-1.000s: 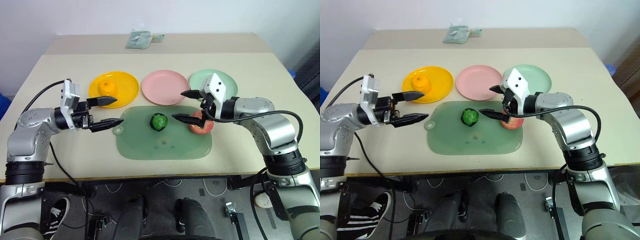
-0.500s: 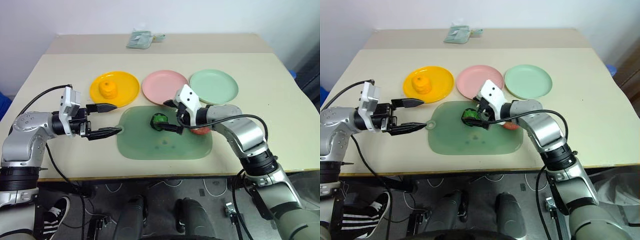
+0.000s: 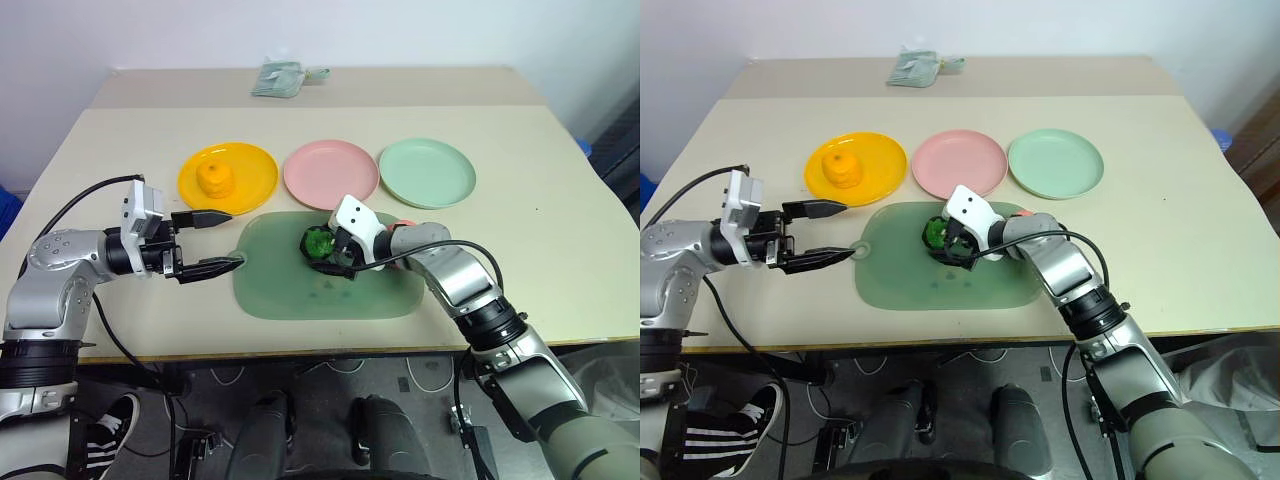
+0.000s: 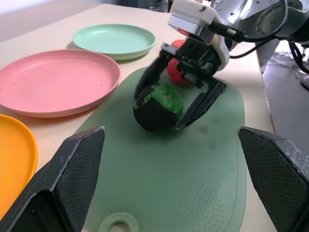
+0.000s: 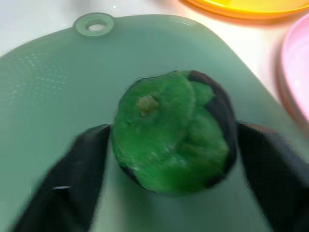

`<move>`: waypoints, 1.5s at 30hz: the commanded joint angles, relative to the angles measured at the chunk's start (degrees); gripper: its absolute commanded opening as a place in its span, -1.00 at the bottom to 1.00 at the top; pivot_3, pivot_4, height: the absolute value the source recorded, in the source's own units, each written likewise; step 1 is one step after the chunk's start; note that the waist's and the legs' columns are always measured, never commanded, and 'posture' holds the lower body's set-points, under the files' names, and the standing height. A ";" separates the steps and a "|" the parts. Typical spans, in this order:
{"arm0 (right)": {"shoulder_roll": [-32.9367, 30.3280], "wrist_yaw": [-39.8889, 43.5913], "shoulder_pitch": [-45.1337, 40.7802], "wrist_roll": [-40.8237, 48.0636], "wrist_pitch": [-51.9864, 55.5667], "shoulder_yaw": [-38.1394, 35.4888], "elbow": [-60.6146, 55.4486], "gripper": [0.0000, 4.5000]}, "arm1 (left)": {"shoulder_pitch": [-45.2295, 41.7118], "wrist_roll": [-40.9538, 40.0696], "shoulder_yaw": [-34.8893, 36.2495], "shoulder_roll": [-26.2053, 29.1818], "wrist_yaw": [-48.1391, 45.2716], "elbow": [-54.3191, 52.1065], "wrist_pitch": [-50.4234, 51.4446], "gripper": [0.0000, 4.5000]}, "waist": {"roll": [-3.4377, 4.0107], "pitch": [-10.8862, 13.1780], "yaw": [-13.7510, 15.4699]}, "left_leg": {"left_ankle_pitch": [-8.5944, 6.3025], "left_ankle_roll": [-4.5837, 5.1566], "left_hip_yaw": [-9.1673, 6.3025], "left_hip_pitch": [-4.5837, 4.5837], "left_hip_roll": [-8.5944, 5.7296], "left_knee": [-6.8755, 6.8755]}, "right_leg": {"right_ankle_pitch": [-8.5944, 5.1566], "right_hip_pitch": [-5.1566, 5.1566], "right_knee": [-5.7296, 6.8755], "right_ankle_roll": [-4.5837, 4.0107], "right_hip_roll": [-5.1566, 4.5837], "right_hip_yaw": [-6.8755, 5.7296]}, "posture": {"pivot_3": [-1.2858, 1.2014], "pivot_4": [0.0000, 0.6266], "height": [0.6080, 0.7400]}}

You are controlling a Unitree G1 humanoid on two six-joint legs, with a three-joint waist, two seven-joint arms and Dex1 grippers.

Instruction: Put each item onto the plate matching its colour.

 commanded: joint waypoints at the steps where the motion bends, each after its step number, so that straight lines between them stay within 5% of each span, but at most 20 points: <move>1: 0.65 0.49 -1.52 1.78 -0.11 -3.31 -2.84 0.45 | -0.02 -0.55 0.96 0.64 0.22 -1.86 -0.60 1.00 | 0.00 0.00 0.07 | 0.00 0.00 0.00 0.00 0.00 0.00 | 0.00 0.00 0.00 0.00 0.00 0.00 | 0.03 -0.52 1.00; 7: 4.14 -4.29 -6.25 9.09 3.67 -15.44 -2.18 0.45 | -2.72 -0.84 1.78 -1.52 3.86 -0.35 -1.16 1.00 | 0.01 0.00 0.09 | 0.00 0.00 0.00 0.00 0.01 0.00 | 0.00 0.00 0.00 0.00 -0.01 0.00 | 0.03 -0.52 1.00; 16: 0.39 -29.34 -19.30 -2.12 -12.43 -24.94 31.06 0.45 | -6.67 2.81 0.89 -6.46 12.11 2.29 -5.10 1.00 | 0.00 0.00 0.01 | 0.01 -0.02 0.01 -0.01 -0.09 -0.10 | 0.01 0.00 -0.05 -0.01 -0.06 0.00 | 0.03 -0.52 1.00; 21: -1.44 -32.22 -20.28 -4.07 -17.81 -25.59 43.27 0.45 | -7.20 3.54 1.30 -6.98 13.90 3.23 -6.54 1.00 | 0.02 0.01 -0.40 | 0.02 -0.03 0.16 -0.03 -0.05 -0.16 | 0.01 -0.09 -0.04 -0.02 -0.05 0.05 | 0.03 -0.52 1.00; 25: -1.52 -29.14 -19.16 -4.35 -17.49 -25.09 45.66 0.96 | -6.55 4.34 0.76 -6.13 12.88 3.39 -7.60 1.00 | 0.05 0.03 -0.70 | 0.02 -0.02 0.27 0.02 0.03 -0.17 | 0.01 -0.11 -0.03 -0.01 0.00 0.15 | 0.03 -0.52 1.00; 31: -2.64 -19.75 -16.63 -0.92 -16.72 -25.46 35.32 0.99 | -5.90 2.68 1.48 -5.10 9.75 3.69 -6.28 1.00 | 0.08 0.04 -0.37 | 0.01 -0.02 0.30 0.00 0.04 -0.15 | 0.02 -0.14 -0.03 -0.01 0.00 0.19 | 0.03 -0.52 1.00; 35: -3.78 -8.80 -10.13 11.23 -8.01 -30.63 18.63 0.99 | -5.13 2.30 2.17 -5.00 8.71 4.33 -6.65 1.00 | 0.07 0.04 0.20 | 0.00 0.00 0.22 0.00 0.04 -0.14 | 0.02 -0.07 -0.07 -0.01 0.01 0.17 | 0.03 -0.52 1.00; 41: -14.77 6.70 3.57 14.03 0.15 -22.85 -3.65 0.99 | -5.18 0.75 1.91 -5.31 7.10 3.61 -5.68 1.00 | 0.05 0.03 0.25 | -0.02 0.03 0.18 -0.01 0.02 -0.06 | 0.02 -0.05 -0.06 0.00 -0.03 0.15 | 0.03 -0.52 1.00; 45: -18.36 7.63 5.93 13.00 3.14 -20.99 -6.99 0.99 | -6.29 -0.20 1.64 -4.69 5.15 4.47 -4.61 1.00 | 0.06 0.03 -0.33 | -0.02 0.03 0.24 0.04 0.07 -0.05 | 0.02 -0.06 -0.03 -0.01 0.01 0.17 | 0.03 -0.52 1.00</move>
